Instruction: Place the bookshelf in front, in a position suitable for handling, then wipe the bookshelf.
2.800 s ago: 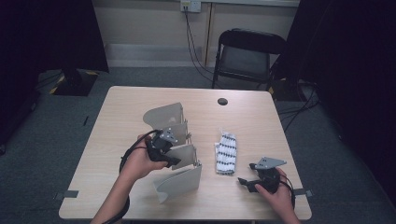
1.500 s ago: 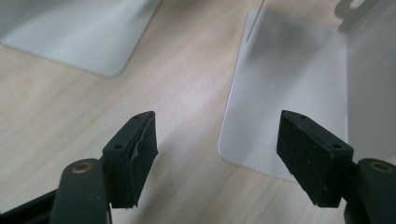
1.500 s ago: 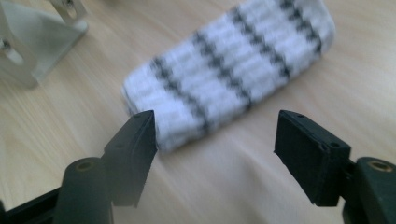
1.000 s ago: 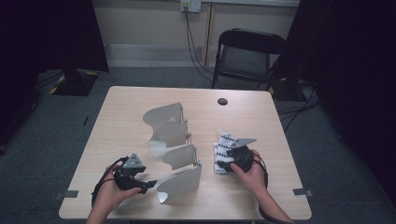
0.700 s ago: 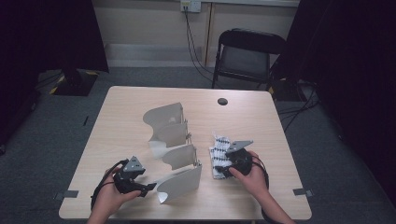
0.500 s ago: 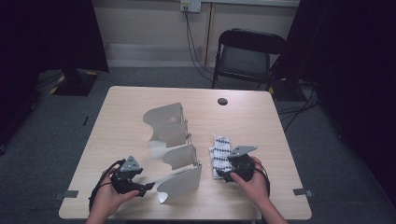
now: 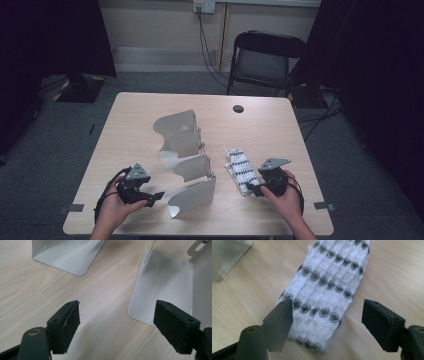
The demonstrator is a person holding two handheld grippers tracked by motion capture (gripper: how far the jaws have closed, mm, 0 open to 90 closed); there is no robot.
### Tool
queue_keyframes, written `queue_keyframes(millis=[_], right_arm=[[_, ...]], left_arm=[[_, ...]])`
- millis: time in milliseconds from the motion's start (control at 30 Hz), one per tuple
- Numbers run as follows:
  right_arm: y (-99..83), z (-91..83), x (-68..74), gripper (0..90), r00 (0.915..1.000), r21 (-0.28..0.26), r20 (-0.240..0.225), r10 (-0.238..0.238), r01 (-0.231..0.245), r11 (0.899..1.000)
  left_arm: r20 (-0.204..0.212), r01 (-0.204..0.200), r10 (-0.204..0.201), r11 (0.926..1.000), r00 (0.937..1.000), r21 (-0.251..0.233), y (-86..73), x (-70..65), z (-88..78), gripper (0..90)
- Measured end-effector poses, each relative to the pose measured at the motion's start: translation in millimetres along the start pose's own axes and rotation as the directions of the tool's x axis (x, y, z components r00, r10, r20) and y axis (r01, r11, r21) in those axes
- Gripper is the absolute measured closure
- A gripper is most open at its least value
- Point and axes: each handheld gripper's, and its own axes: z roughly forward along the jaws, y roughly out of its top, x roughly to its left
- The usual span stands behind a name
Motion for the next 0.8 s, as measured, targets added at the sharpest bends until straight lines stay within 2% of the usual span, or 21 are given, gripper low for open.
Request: queue_keyframes(millis=[133,267,400,533,633,733,800], right_arm=[[9.9,1.7,-3.6,22.1,0.9996,-0.031,-0.017,0.022,-0.022,0.999],[17.9,12.9,-1.3,21.7,0.9972,-0.024,-0.057,0.048,-0.050,0.998],[21.4,23.6,4.1,21.7,0.9964,-0.024,-0.074,0.041,-0.043,0.999],[21.2,31.7,7.6,21.4,0.9974,-0.007,-0.067,0.027,-0.028,1.000],[19.7,35.5,7.8,22.2,0.9980,0.005,-0.061,0.017,-0.017,1.000],[21.6,36.8,8.9,27.2,0.9992,0.027,-0.038,-0.012,0.013,1.000],[23.1,37.1,11.6,33.6,0.9992,0.045,0.000,-0.041,0.041,0.998]], left_arm=[[0.003,0.014,-0.014,0.9999,0.9999,-0.008,0.2,0.1,-1.4,19.8],[-0.002,0.014,-0.014,0.9999,0.9999,-0.007,-1.9,0.6,-3.7,19.4],[-0.001,0.013,-0.013,0.9999,0.9999,0.007,-4.4,-1.2,-3.5,19.4],[0.007,0.015,-0.015,0.9999,0.9999,-0.003,-5.8,-5.2,-3.4,19.4],[0.008,0.002,-0.002,0.9999,1.0000,0.014,-7.8,-4.6,-1.7,18.7],[0.007,-0.002,0.002,0.9999,1.0000,0.016,-9.6,-3.9,-0.7,19.5],[0.009,0.002,-0.002,0.9999,1.0000,0.016,-10.7,-3.9,-0.5,19.3]])
